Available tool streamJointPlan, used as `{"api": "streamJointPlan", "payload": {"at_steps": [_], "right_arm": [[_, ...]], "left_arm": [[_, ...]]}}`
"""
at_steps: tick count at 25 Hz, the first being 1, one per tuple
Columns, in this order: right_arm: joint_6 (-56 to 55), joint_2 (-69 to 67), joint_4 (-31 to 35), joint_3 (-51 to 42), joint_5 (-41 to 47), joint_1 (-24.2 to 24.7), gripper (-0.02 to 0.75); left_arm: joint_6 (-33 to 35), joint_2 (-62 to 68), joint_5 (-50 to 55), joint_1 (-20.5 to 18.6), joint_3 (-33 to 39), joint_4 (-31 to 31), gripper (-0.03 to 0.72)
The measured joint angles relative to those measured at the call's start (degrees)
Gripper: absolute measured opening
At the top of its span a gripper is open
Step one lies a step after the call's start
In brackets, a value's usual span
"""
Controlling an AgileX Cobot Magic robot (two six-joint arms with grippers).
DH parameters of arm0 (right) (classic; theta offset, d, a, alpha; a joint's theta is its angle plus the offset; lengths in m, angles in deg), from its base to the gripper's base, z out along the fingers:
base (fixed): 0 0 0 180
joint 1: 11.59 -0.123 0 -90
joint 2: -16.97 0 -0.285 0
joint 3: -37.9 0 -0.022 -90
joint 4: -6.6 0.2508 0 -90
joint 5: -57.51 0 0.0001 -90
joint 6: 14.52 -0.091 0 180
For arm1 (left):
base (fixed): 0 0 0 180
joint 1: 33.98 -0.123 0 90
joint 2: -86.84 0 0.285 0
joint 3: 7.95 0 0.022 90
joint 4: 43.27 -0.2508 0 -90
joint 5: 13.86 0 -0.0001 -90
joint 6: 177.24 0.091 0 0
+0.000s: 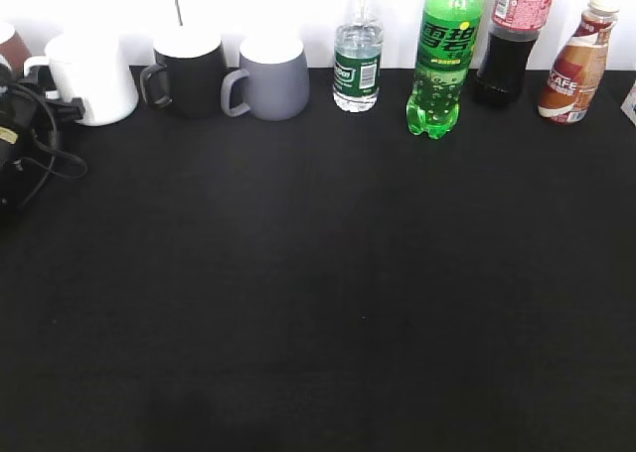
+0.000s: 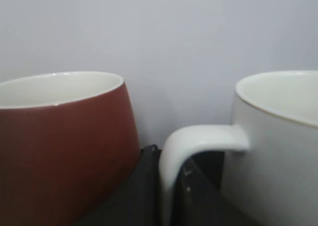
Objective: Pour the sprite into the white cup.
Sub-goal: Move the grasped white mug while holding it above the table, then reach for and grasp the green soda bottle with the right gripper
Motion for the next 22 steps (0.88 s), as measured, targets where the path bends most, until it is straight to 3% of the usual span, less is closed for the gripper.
{"api": "streamJointPlan", "payload": {"at_steps": [7, 11, 15, 19, 22], "right_arm": [[0.0, 0.0, 0.0, 0.0, 0.0, 0.0, 0.369], [0.0, 0.0, 0.0, 0.0, 0.0, 0.0, 0.369], [0.0, 0.0, 0.0, 0.0, 0.0, 0.0, 0.369], [6.53, -3.66, 7.25, 0.47, -1.03, 0.0, 0.369], [13.47, -7.16, 15.92, 1.58, -17.74, 0.0, 0.369]], "left_arm": [[0.0, 0.0, -0.09, 0.0, 0.49, 0.11, 0.042], [-0.25, -5.05, -2.33, 0.0, 10.64, 0.48, 0.043], [1.06, -15.64, 2.63, 0.0, 20.23, -2.84, 0.036], [0.4, -31.07, 2.79, 0.0, 29.68, -6.59, 0.036], [-1.1, -43.01, 2.84, 0.0, 37.29, -7.5, 0.036]]}}
